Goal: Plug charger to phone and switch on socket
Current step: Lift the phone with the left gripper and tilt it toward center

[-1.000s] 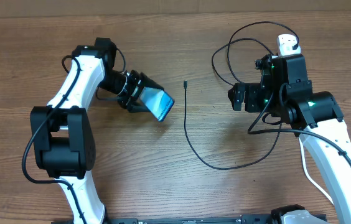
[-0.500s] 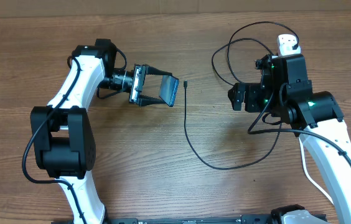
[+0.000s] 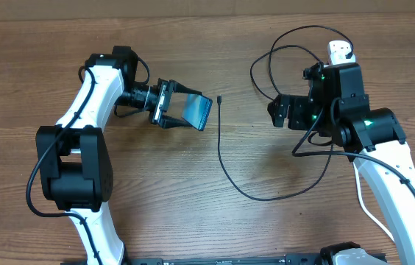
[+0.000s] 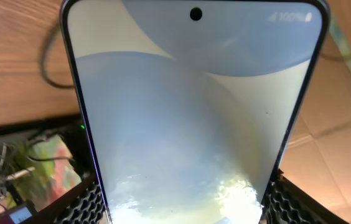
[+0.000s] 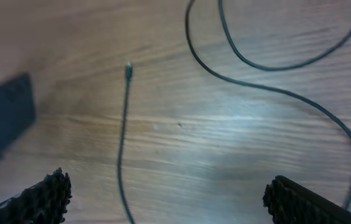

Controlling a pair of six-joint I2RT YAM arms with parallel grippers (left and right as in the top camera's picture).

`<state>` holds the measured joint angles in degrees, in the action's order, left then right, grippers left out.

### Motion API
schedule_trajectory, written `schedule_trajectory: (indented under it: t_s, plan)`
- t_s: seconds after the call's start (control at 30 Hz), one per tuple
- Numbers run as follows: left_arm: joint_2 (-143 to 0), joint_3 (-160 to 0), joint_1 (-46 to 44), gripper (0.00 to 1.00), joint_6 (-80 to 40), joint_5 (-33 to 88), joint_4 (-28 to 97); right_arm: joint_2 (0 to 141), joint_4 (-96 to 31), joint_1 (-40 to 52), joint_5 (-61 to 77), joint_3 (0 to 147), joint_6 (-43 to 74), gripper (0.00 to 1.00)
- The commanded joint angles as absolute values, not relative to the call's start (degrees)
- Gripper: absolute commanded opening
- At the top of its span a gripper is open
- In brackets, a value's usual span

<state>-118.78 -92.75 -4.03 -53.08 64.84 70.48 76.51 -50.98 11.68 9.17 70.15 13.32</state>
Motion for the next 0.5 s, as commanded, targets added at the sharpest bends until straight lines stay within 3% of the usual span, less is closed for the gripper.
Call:
schedule_trajectory:
  t_s: [0.0,0.33,0.47]
  plan:
    - [-118.7,-94.3,-4.1,0.04,-57.8,56.3,70.2,77.1,-45.9,11.9,19.5,69.4,18.5,1.0]
    - [-118.8,-94.3,-4.2,0.04,-63.1,47.5,69.6,84.9,-38.3,17.1,25.8,68.3,27.1,0.99]
    - [-118.8,-94.3,-4.2,0.04,-65.3,43.3,69.6,89.0,-34.8,21.1,26.0,68.3,31.1,0.95]
